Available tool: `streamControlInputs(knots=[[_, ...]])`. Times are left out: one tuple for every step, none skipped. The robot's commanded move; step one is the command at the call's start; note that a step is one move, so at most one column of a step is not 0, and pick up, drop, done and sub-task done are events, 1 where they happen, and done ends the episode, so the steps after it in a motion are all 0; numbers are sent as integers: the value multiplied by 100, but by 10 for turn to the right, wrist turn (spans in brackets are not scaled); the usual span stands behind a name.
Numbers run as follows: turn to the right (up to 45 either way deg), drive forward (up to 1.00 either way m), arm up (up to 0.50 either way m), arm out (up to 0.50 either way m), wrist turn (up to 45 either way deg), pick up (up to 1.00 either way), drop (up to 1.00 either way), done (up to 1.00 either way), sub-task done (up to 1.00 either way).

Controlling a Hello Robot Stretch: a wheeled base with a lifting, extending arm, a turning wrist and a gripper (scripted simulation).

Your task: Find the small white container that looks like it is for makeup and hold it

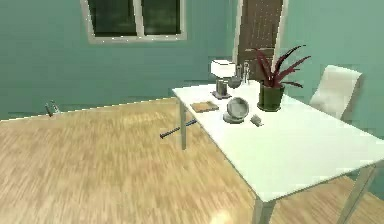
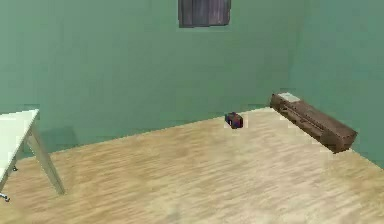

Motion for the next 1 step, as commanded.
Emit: streamControlInputs(knots=[[-450,0,0,0,0,0,0,0,0]])
